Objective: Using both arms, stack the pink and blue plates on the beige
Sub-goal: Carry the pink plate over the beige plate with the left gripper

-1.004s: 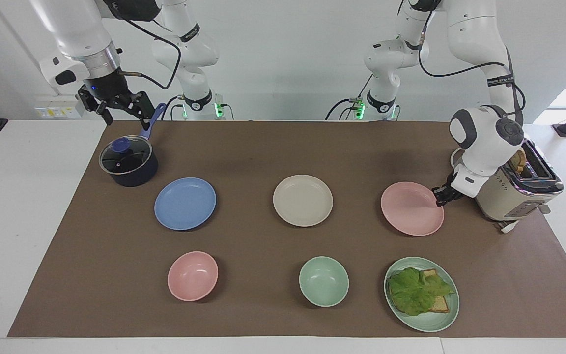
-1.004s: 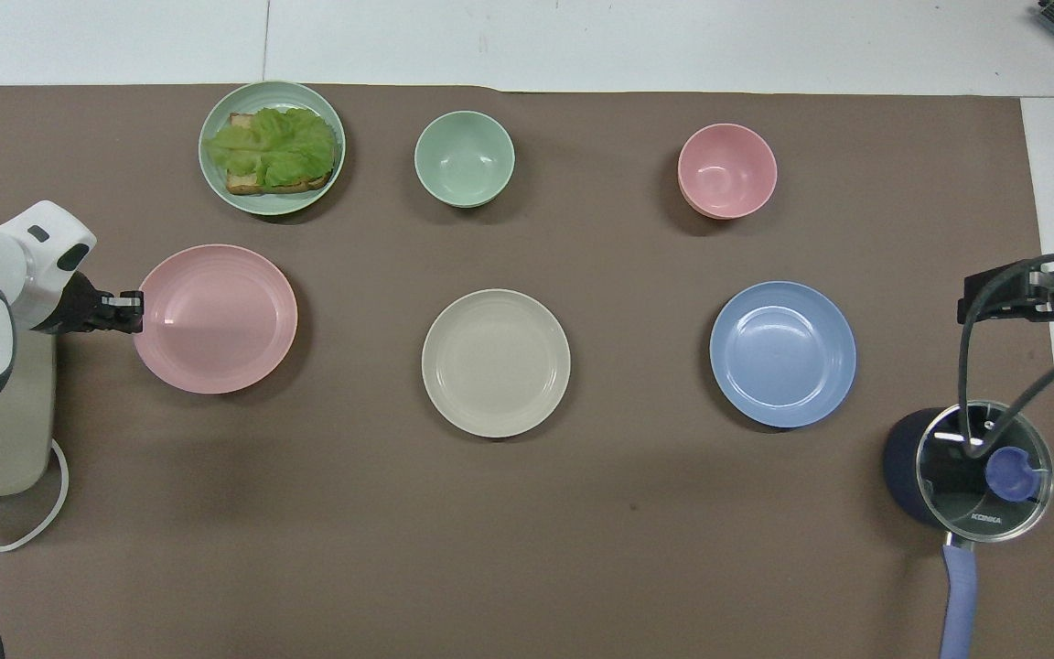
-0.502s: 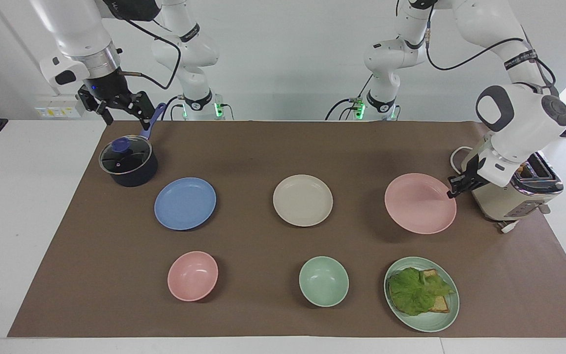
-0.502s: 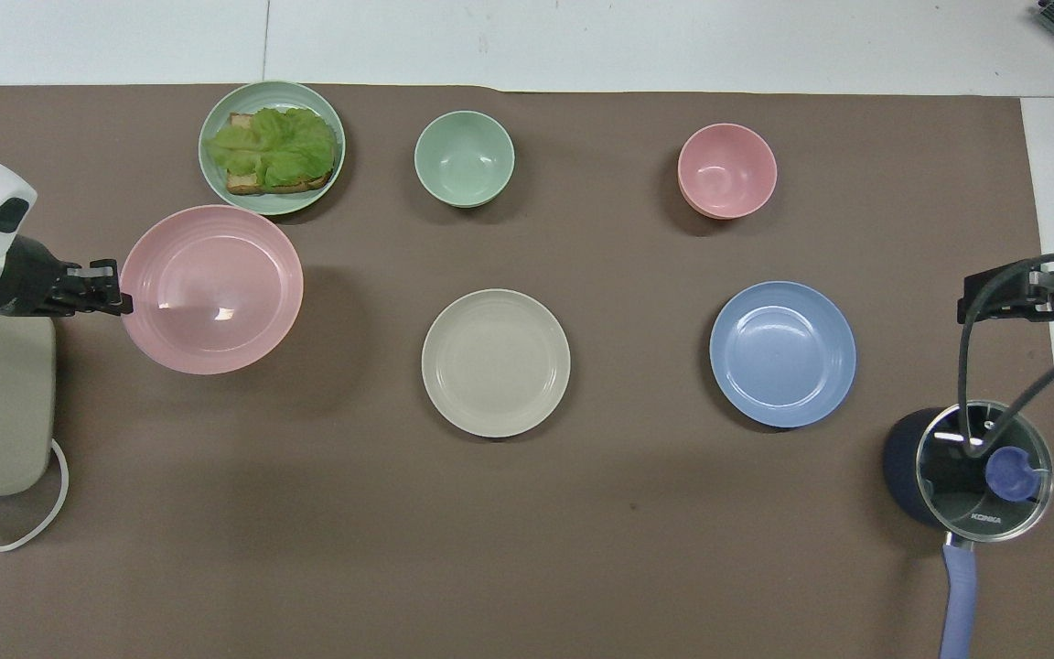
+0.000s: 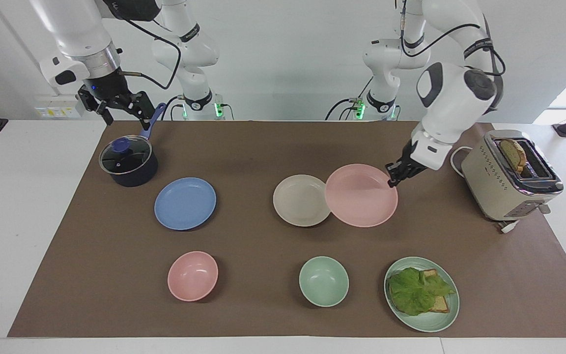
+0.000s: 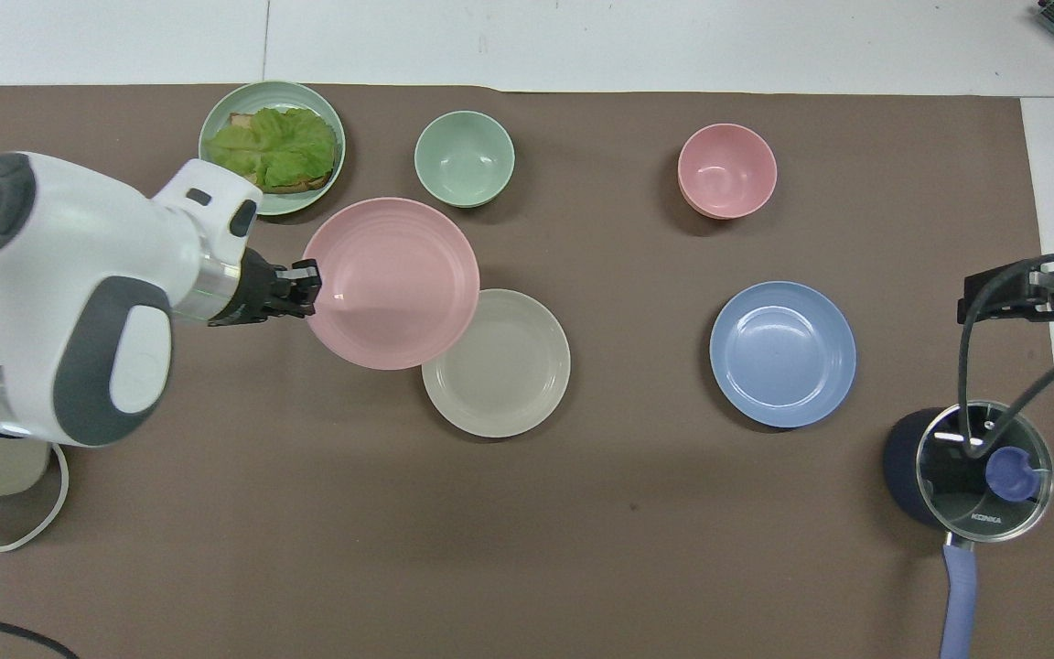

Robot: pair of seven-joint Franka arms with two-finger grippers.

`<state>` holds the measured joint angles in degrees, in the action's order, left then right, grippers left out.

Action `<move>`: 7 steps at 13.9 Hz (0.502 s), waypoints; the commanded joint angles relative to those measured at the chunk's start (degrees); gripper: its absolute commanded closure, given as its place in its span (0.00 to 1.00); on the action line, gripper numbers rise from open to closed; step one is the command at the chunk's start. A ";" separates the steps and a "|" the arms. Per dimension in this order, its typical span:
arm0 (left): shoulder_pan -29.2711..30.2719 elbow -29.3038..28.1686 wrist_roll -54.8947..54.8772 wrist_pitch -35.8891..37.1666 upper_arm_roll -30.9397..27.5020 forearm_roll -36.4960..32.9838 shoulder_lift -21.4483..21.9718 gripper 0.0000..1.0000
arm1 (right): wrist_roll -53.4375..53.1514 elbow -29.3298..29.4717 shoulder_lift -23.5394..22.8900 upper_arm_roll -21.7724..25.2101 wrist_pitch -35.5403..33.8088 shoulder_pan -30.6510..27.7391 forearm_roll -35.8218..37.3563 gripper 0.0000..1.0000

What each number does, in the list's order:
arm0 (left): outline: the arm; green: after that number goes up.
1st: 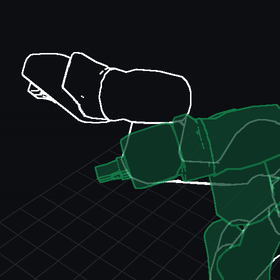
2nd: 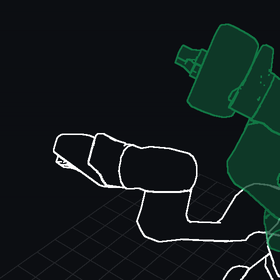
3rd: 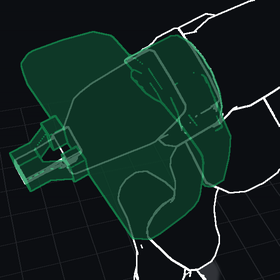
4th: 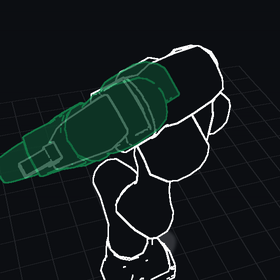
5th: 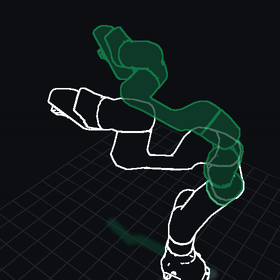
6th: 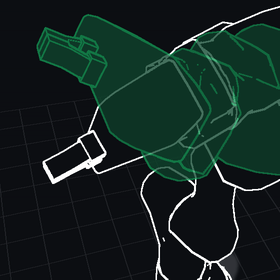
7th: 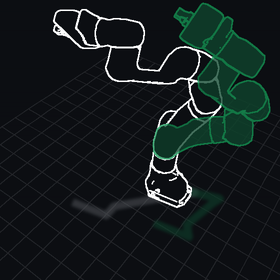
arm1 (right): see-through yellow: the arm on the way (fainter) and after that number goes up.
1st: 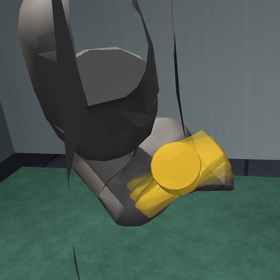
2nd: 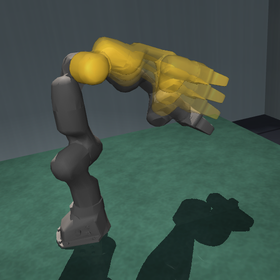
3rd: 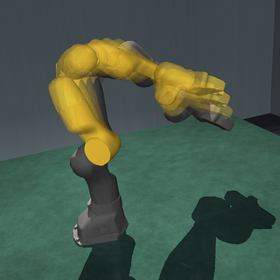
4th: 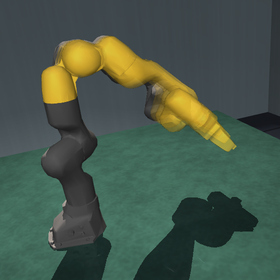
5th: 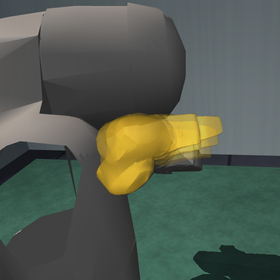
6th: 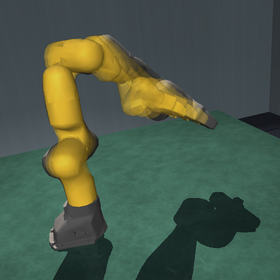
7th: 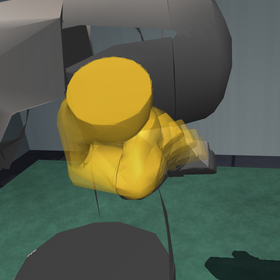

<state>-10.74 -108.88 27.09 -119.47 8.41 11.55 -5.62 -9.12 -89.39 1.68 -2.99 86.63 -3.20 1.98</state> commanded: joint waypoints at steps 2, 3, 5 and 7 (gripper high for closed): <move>-7.26 -5.01 3.94 -6.56 -1.21 -1.52 -0.53 1.00 | 0.85 -0.43 0.35 -0.17 0.65 -0.40 0.48 0.00; -7.80 -5.89 4.03 -7.26 -1.21 -1.53 -0.70 1.00 | 0.85 -0.43 0.35 -0.17 0.65 -0.40 0.48 0.00; -9.38 -8.35 4.46 -9.11 -1.30 -1.62 -0.79 1.00 | 0.85 -0.43 0.35 -0.17 0.65 -0.49 0.39 0.00; -10.09 -10.55 4.47 -11.57 -1.21 -2.58 -1.14 1.00 | 0.85 -0.43 0.35 -0.17 0.65 -0.40 0.48 0.00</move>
<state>-19.29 -116.45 30.62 -128.01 8.21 10.73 -7.50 -9.12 -89.39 1.68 -2.99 86.63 -3.20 1.98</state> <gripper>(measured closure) 0.956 0.000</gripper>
